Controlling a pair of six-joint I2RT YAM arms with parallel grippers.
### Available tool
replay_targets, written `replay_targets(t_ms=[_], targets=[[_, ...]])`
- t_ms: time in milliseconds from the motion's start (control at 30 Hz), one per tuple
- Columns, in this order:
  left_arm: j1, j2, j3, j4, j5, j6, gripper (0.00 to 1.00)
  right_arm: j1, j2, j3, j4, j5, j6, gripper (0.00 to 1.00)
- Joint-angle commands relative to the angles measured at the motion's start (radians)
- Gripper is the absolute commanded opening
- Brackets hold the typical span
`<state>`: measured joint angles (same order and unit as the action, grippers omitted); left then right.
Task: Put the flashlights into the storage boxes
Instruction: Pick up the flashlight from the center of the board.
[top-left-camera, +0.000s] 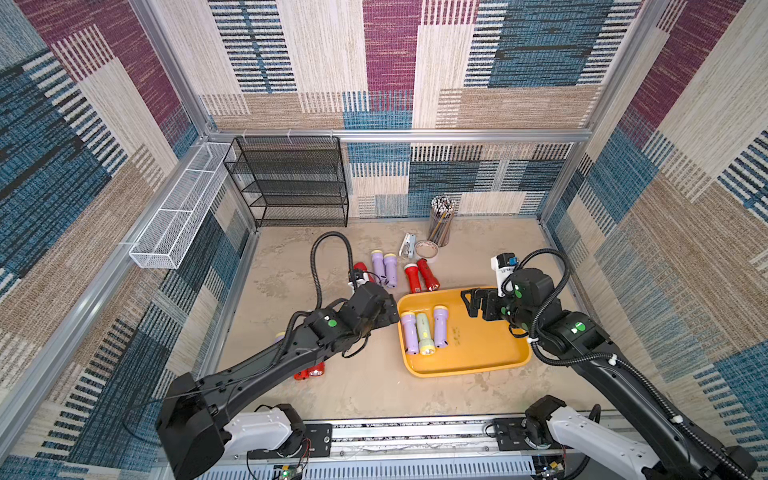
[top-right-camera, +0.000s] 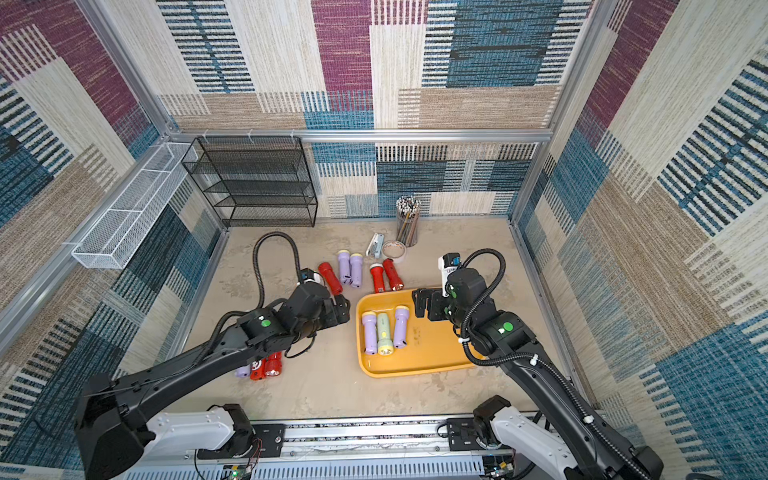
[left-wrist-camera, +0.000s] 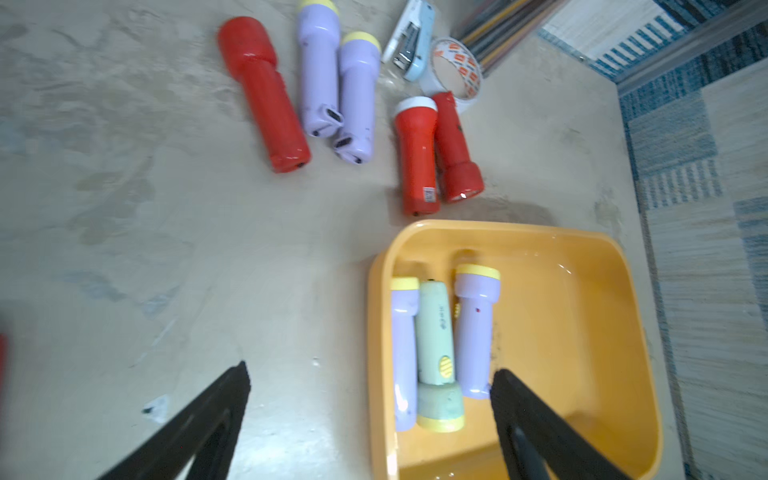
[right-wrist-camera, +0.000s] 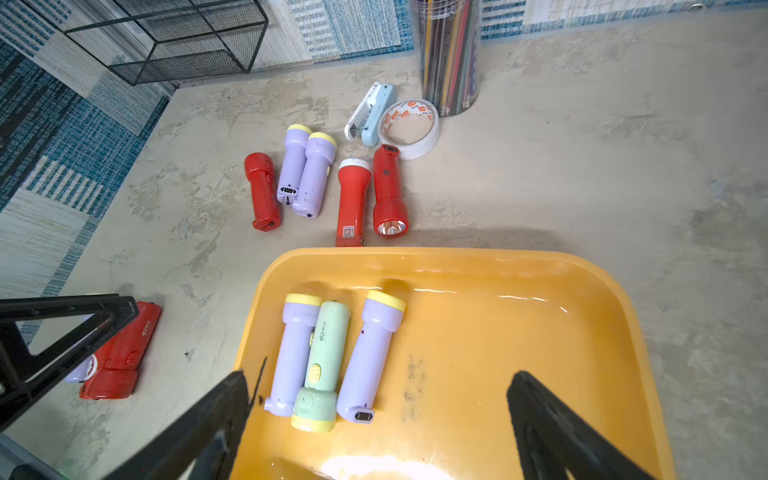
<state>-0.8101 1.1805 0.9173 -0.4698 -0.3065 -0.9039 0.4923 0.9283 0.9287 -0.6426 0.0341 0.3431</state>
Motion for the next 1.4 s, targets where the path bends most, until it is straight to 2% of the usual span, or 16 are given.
replay_targets(t_ms=[0,133,300,533,867,1033,1367], targets=[[0.058,-0.077,-0.065,-0.058,-0.004,0.039,0.99,0.000,0.060,0.024,0.090,-0.030,0.002,1.00],[0.117,-0.139,-0.144,-0.047,0.024,0.048,0.99,0.001,0.172,0.073,0.127,-0.031,-0.017,1.00],[0.175,-0.105,-0.177,0.005,0.089,0.072,0.99,0.000,0.371,0.189,0.156,-0.006,-0.060,0.99],[0.238,-0.004,-0.155,0.075,0.175,0.116,0.99,-0.028,0.683,0.403,0.162,0.036,-0.143,0.77],[0.252,0.110,-0.027,0.035,0.132,0.226,0.99,-0.095,1.093,0.739,0.096,-0.050,-0.188,0.65],[0.264,0.162,-0.007,0.060,0.164,0.241,0.99,-0.099,1.161,0.797,0.087,-0.066,-0.176,0.65],[0.274,0.232,0.004,0.090,0.214,0.250,1.00,-0.099,1.208,0.738,0.112,-0.111,-0.165,0.65]])
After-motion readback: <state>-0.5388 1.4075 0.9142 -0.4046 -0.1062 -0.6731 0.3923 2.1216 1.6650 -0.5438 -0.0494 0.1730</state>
